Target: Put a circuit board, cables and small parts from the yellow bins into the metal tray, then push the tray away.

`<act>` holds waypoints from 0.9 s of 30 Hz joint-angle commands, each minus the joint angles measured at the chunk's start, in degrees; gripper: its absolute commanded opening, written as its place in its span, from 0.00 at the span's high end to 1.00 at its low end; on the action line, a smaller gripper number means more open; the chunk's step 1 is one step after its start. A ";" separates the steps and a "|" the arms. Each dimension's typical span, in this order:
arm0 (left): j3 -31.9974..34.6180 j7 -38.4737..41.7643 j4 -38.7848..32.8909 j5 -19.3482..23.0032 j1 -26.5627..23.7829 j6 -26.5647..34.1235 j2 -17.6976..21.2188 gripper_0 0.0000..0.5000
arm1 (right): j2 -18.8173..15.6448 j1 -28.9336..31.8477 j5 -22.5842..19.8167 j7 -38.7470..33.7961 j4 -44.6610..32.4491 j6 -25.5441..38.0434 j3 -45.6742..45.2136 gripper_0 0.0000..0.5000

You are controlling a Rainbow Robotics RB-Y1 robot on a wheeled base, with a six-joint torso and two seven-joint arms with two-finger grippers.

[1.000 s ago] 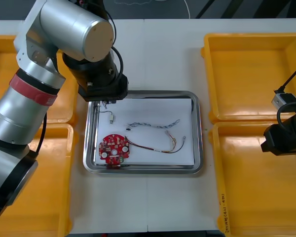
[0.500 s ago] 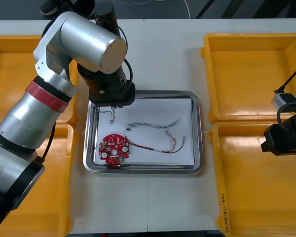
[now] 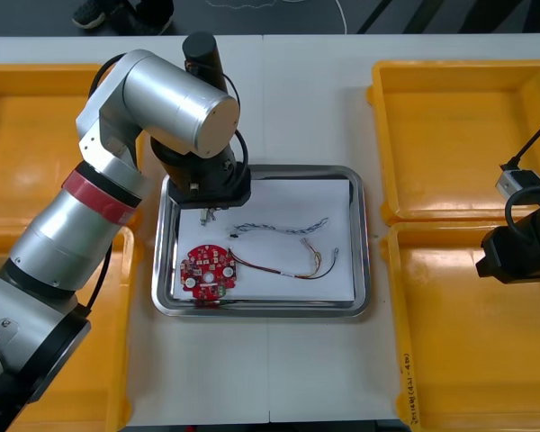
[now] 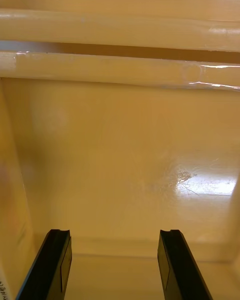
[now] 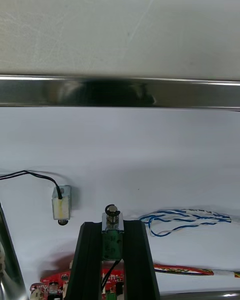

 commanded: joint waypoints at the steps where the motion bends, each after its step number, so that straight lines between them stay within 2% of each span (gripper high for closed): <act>1: -0.71 0.56 -1.03 -1.07 0.82 -0.78 -1.59 1.00 | 0.19 0.51 -0.10 1.53 -0.40 -0.34 -1.91 0.00; 22: -1.94 0.65 -1.03 -2.48 2.40 -2.62 -1.85 1.00 | 0.19 0.51 -0.10 1.53 -0.40 -0.34 -1.91 0.00; 23: -1.94 0.65 -1.03 -2.48 2.49 -2.53 -1.76 0.94 | 0.19 0.51 -0.10 1.53 -0.40 -0.34 -1.91 0.00; 24: -1.94 0.65 -1.03 -2.48 2.49 -2.53 -1.76 0.94 | 0.19 0.51 -0.10 1.53 -0.40 -0.34 -1.91 0.00; 25: -2.03 0.65 -1.03 -2.57 2.58 -2.62 -1.76 0.69 | 0.19 0.51 -0.10 1.53 -0.40 -0.34 -1.91 0.00; 26: -2.29 0.74 -1.03 -2.57 2.58 -2.53 -1.85 0.38 | 0.19 0.51 -0.10 1.53 -0.40 -0.34 -1.91 0.00; 27: -2.47 0.83 -1.03 -2.65 2.49 -2.53 -1.76 0.19 | 0.19 0.51 -0.10 1.53 -0.40 -0.34 -1.91 0.00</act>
